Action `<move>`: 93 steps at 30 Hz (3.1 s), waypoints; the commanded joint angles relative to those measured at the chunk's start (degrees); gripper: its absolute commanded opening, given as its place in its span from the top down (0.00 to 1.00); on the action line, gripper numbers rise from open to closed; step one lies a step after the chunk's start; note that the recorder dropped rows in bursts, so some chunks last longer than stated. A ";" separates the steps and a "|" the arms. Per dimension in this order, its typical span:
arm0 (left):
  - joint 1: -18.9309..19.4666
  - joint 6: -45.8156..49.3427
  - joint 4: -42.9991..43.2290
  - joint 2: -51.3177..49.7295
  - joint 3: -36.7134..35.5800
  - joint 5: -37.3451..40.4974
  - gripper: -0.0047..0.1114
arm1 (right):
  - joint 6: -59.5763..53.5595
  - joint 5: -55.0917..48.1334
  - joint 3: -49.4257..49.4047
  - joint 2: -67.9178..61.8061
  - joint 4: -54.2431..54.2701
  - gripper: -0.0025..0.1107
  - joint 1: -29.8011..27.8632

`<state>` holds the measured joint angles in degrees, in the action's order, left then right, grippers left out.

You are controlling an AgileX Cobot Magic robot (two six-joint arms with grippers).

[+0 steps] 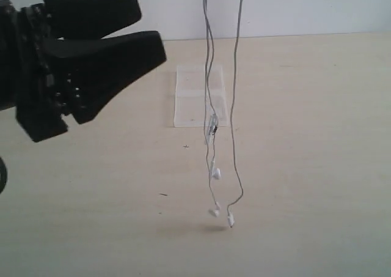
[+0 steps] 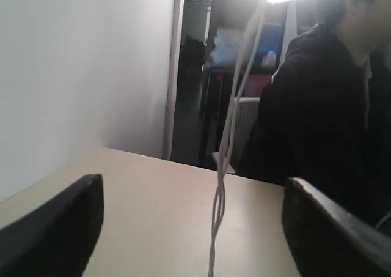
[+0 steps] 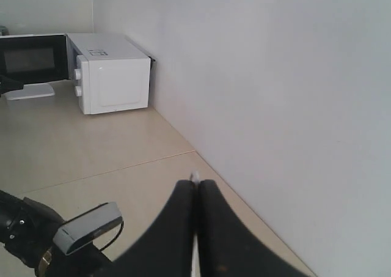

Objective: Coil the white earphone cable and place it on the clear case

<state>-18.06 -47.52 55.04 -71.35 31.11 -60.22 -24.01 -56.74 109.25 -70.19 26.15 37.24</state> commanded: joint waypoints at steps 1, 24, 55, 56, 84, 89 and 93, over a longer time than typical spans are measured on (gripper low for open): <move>-5.42 2.06 -1.80 -4.04 4.03 2.53 0.30 | -0.35 0.20 -0.03 0.16 0.48 0.98 0.10; -15.12 5.14 -3.47 -19.31 12.40 4.90 0.30 | -0.35 0.09 -0.03 0.16 0.47 0.98 0.10; -15.12 4.43 -4.57 -19.31 12.40 6.68 0.71 | -0.35 -0.13 -0.03 0.16 0.47 0.98 0.10; -15.12 3.65 -4.28 -19.31 12.40 7.49 0.76 | -0.35 -0.13 -0.03 0.16 0.47 0.98 0.10; -15.12 -11.25 11.15 -14.10 12.40 11.73 0.96 | 14.57 -1.10 -0.03 0.16 -25.10 0.98 0.10; -15.12 -12.98 12.96 -12.48 12.40 11.63 0.96 | 18.10 -3.32 -0.03 0.16 -28.78 0.98 0.10; -15.12 -14.44 14.38 -12.25 12.40 11.51 0.96 | 18.19 -3.47 -0.03 0.16 -28.40 0.98 0.10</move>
<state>-32.97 -60.64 68.27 -84.16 43.25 -48.27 -6.39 -60.03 109.25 -70.19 -1.59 37.24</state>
